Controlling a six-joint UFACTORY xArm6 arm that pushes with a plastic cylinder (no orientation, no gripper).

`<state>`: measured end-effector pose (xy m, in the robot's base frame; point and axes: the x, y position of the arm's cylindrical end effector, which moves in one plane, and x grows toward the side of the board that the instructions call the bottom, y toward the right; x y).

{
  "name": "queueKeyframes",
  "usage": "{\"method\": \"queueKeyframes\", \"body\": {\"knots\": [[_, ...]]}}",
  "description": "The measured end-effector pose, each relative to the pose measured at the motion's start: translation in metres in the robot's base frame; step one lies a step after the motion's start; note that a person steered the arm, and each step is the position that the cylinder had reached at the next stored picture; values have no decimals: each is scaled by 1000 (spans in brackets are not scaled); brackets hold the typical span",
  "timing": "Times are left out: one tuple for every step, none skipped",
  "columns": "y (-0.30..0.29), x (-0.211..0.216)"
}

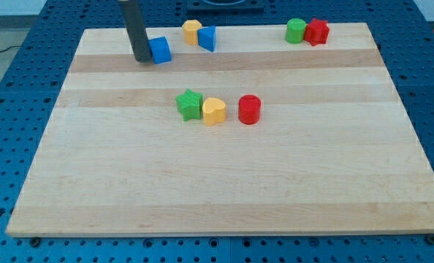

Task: Move the blue cube to the left of the yellow hexagon

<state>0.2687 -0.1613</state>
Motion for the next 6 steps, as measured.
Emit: {"method": "queueKeyframes", "body": {"knots": [[0,-9],[0,22],[9,54],[32,48],[31,16],[31,-4]]}}
